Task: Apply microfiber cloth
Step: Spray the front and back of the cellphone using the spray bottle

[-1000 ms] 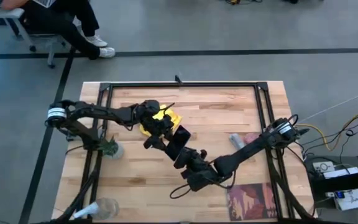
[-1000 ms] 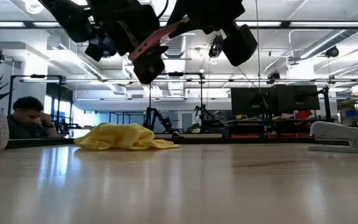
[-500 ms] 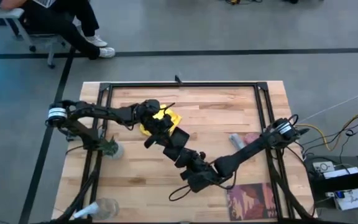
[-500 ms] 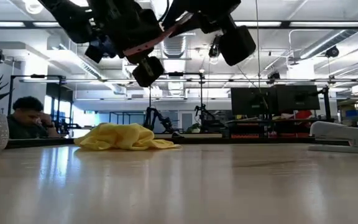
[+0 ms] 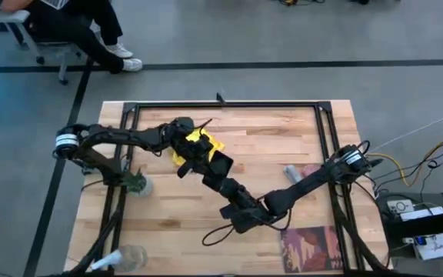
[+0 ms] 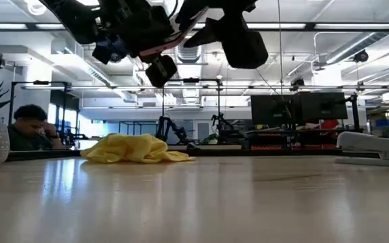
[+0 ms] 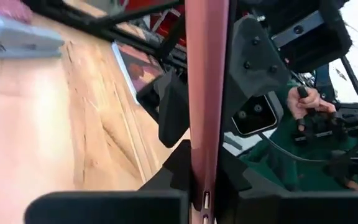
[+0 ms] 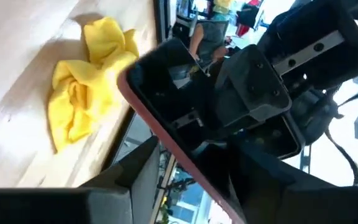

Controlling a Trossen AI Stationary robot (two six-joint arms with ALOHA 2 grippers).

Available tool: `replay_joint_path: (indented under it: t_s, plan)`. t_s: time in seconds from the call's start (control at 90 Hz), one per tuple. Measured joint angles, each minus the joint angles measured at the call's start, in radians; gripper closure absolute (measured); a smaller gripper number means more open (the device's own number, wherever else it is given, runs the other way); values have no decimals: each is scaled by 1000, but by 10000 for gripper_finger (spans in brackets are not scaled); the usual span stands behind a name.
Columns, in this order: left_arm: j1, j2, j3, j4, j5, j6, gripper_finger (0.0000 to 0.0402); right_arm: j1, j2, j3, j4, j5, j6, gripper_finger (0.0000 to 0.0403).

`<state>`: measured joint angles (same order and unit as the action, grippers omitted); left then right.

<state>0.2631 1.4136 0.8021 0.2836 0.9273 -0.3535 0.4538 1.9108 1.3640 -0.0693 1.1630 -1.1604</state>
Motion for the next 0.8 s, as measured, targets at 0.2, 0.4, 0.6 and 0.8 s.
replay_joint_path:
  t_s: [0.2,0.4,0.6,0.8]
  plan:
    - [20,-108,0,-89,-60,52,393,5,-45,-1,-10,12,92,241]
    - [17,-255,2,-264,-192,130,393,14,-82,-2,-57,15,235,255]
    - [14,-383,2,-337,-283,138,393,16,-92,-2,-118,-54,436,268]
    - [-6,-457,2,-367,-287,136,393,3,-92,-2,-181,-255,646,281]
